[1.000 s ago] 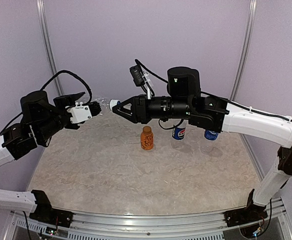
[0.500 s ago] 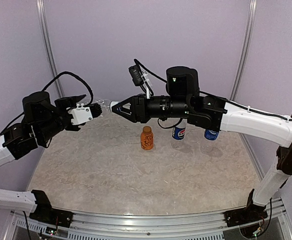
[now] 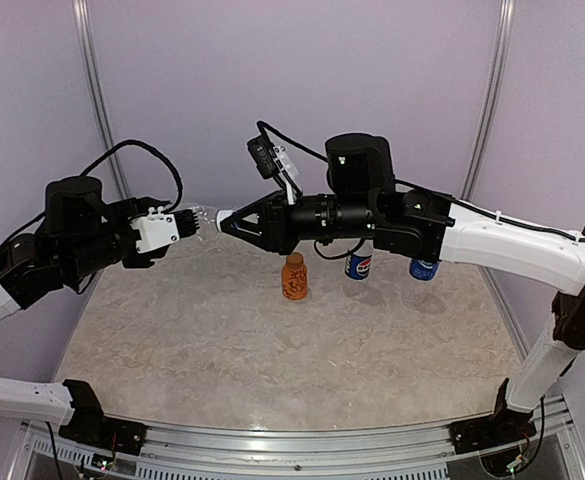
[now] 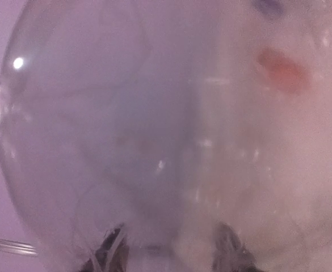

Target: Unscrew the bottle caps

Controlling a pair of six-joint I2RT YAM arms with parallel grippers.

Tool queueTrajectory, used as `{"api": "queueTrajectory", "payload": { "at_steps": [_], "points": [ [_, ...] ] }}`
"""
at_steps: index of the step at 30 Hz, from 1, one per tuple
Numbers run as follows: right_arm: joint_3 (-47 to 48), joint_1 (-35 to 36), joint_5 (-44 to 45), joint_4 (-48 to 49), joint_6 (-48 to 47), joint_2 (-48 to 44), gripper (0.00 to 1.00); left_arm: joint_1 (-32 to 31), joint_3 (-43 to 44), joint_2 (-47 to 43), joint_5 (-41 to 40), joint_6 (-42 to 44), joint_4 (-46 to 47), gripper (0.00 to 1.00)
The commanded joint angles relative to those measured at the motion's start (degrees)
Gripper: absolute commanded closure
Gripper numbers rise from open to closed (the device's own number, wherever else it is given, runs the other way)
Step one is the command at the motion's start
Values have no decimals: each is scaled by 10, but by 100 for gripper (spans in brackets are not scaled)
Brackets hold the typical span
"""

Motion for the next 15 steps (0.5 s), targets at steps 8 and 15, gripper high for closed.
{"api": "queueTrajectory", "payload": {
  "at_steps": [8,15],
  "points": [
    [14,158,259,-163,-597,46,100,-5,166,30,299,-203,-465,58],
    [-58,225,517,-84,-919,69,100,-6,167,28,316,-205,-478,59]
  ]
}}
